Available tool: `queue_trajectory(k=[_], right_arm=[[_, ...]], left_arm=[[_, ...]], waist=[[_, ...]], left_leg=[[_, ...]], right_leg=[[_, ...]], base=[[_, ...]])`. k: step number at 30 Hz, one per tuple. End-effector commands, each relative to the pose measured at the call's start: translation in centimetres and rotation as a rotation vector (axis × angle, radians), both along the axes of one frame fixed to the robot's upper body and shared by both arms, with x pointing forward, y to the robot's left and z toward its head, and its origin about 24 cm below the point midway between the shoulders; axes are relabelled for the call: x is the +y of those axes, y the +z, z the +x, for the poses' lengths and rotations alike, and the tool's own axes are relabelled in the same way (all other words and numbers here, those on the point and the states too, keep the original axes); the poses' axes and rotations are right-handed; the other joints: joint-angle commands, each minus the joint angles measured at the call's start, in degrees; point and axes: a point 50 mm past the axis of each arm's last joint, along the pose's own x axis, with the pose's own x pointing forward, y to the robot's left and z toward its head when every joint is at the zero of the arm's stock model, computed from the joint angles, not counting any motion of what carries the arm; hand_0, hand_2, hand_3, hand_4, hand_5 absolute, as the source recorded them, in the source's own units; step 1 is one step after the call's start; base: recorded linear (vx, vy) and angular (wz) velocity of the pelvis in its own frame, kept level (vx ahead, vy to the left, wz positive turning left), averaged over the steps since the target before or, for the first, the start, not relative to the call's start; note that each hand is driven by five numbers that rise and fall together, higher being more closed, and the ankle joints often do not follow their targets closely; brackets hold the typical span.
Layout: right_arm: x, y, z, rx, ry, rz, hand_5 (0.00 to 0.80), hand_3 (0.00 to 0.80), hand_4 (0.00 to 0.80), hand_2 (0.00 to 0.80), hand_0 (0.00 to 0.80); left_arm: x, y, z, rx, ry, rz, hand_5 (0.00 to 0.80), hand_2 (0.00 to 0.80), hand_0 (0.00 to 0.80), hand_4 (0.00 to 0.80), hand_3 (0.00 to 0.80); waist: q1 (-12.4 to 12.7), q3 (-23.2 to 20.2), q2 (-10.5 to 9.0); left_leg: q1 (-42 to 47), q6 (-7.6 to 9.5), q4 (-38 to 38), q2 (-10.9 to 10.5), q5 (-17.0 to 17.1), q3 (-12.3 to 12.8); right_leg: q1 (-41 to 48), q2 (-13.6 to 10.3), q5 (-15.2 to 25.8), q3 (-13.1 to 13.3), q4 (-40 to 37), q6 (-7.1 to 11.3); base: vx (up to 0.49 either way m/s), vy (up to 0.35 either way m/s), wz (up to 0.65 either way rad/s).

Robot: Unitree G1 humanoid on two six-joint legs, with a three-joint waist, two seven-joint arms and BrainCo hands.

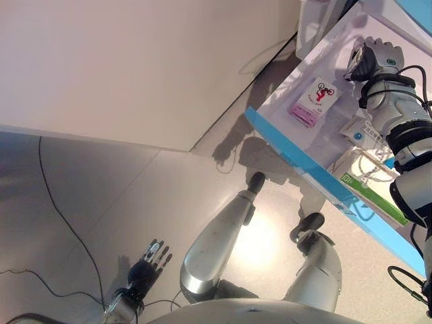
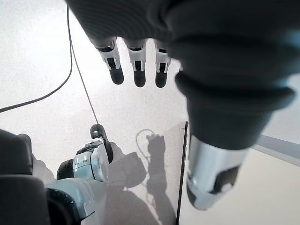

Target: Open the drawer and pick up the medicine

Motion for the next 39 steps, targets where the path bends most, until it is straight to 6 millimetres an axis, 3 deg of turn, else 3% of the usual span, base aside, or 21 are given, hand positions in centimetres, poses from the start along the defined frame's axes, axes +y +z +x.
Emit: queue_trajectory(k=[1,14,24,25,39], right_arm=[[-2.1,-0.3,-0.9,0.027,-0.050,-0.026,0.800,0.800,0.800,0.800,0.800],[1.0,0.7,-1.2,-0.106,0.165,-0.067,0.800,0.800,0.800,0.800,0.800],[5.1,1.5,-2.7,-0.173,0.386,-0.161,0.800,0.800,0.800,0.800,0.800],[5.5,2.0,-3.0,-0.185,0.408,-0.170,0.800,0.800,0.800,0.800,0.800],[10.6,1.6,-7.1,-0.175,0.766,-0.153,0.800,0.800,0.800,0.800,0.800]], left_arm=[[0.3,-0.6,-3.2,0.069,0.002,0.018,0.000,0.000,0.000,0.000,0.000],[1.5,0.0,-2.9,0.056,0.018,0.031,0.000,0.000,0.000,0.000,0.000],[2.8,0.3,-2.5,0.052,0.043,0.063,0.000,0.000,0.000,0.000,0.000],[2.9,0.3,-2.3,0.045,0.046,0.066,0.000,0.000,0.000,0.000,0.000],[3.9,0.1,-1.8,0.065,0.075,0.121,0.000,0.000,0.000,0.000,0.000]], waist=[[1.20,-0.19,4.33],[-0.97,-0.19,2.06],[-4.06,-0.19,-0.71],[-4.44,-0.19,-0.97],[-7.69,-0.85,-4.76]], left_leg=[[-1.12,0.38,2.87,0.66,-5.51,3.97],[2.18,0.24,1.32,1.80,-5.76,3.84],[7.87,0.20,-1.57,3.03,-5.58,4.02],[7.60,0.51,-2.30,3.06,-4.03,4.14],[15.85,0.09,-5.63,3.81,-4.41,4.33]], right_leg=[[-1.89,0.92,4.76,0.78,1.18,-1.93],[1.19,2.01,4.86,1.60,-0.31,-1.56],[6.75,3.38,4.99,2.95,-3.56,-0.90],[6.76,3.49,6.41,2.52,-4.76,-1.47],[15.03,4.39,6.65,3.96,-9.81,-0.31]], base=[[0.000,0.000,0.00],[0.001,-0.025,-0.04],[0.002,-0.062,-0.12],[-0.058,-0.049,-0.18],[0.000,-0.070,-0.10]])
